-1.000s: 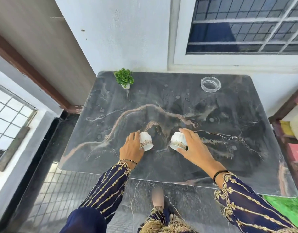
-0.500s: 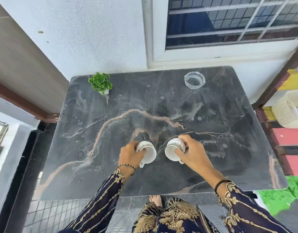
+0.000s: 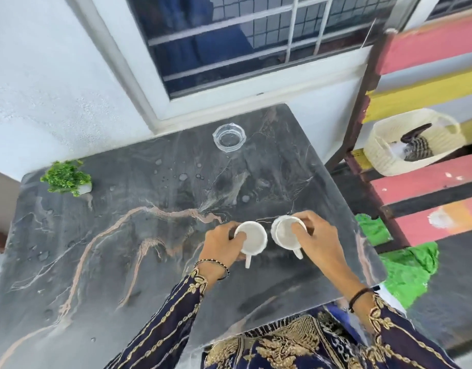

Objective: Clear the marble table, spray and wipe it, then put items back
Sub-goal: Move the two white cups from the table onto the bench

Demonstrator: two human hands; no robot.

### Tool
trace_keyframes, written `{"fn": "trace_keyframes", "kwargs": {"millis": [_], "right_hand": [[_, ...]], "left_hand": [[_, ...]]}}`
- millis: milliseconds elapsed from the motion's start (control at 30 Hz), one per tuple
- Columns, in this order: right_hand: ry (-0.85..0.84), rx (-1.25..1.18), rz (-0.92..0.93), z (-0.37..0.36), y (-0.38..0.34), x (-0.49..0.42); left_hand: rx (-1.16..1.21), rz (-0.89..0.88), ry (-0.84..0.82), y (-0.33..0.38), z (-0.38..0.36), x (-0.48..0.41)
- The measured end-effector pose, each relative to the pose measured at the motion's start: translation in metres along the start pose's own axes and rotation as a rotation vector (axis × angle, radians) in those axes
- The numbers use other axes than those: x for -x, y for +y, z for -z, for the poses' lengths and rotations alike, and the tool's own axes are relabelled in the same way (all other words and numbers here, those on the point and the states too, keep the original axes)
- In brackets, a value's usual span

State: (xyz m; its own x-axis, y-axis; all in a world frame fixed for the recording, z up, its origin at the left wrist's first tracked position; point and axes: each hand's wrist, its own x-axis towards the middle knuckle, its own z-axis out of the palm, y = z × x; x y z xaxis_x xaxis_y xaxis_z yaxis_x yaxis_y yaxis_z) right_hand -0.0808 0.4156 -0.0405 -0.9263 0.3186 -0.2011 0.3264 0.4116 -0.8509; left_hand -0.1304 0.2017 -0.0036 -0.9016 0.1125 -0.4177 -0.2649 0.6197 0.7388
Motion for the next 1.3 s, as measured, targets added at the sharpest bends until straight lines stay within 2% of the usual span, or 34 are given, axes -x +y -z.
{"fn": "trace_keyframes", "kwargs": {"millis": [367, 567, 800, 900, 1100, 1300], "right_hand": [[0.095, -0.076, -0.048, 0.207, 0.102, -0.097], [0.137, 0.026, -0.195, 0.31, 0.202, -0.146], [0.171, 0.148, -0.277, 0.362, 0.329, -0.181], [0.162, 0.206, -0.371, 0.372, 0.375, -0.195], [0.149, 0.243, -0.454, 0.373, 0.421, -0.211], [0.087, 0.237, -0.494, 0.369, 0.435, -0.217]], "left_hand": [[-0.044, -0.026, -0.053, 0.178, -0.196, -0.065], [-0.056, -0.03, -0.248, 0.229, -0.342, -0.121], [-0.366, -0.056, -0.465, 0.223, -0.493, -0.171], [-0.44, -0.03, -0.523, 0.215, -0.542, -0.184], [-0.433, 0.082, -0.533, 0.201, -0.594, -0.196], [-0.46, 0.08, -0.53, 0.191, -0.606, -0.201]]}}
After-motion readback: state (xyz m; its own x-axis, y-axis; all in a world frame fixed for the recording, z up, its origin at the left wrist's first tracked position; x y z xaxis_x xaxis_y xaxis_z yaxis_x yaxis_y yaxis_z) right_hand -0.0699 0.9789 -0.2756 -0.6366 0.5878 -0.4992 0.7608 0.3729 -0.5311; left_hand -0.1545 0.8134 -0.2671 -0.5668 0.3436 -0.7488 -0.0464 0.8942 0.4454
